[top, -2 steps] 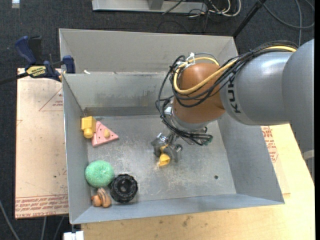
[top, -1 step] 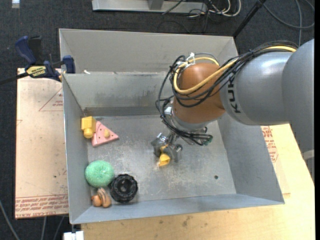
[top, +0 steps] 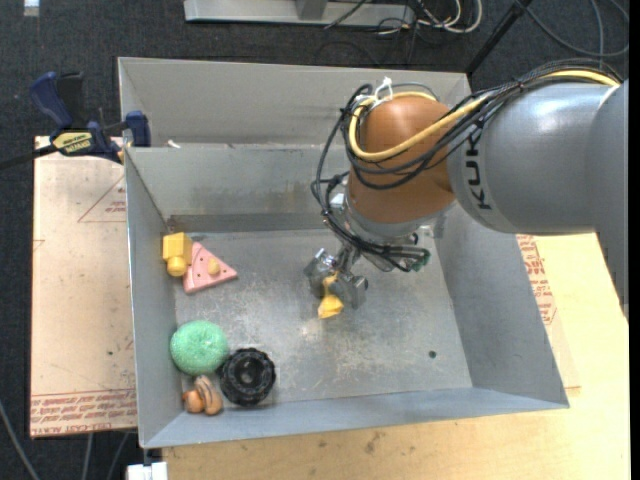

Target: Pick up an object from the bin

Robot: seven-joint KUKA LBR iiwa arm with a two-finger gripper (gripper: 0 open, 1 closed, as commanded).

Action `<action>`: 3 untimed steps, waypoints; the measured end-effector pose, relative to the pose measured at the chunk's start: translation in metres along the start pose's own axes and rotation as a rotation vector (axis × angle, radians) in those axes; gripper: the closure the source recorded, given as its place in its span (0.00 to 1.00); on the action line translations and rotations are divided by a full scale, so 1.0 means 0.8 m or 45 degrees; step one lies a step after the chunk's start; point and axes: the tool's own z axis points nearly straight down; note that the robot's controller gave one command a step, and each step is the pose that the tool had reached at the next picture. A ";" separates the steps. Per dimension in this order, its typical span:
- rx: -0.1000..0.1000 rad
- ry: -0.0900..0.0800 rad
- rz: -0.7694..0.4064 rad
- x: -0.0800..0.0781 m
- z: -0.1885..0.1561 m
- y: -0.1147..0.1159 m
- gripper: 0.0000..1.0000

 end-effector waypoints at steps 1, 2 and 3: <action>-0.001 0.000 0.000 0.000 0.000 0.000 1.00; -0.001 0.000 0.000 0.000 0.000 0.000 0.00; -0.001 0.000 0.000 0.000 0.000 0.000 0.00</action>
Offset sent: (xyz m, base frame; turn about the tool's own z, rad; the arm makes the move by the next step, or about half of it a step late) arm 0.0000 0.0000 0.0000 0.0000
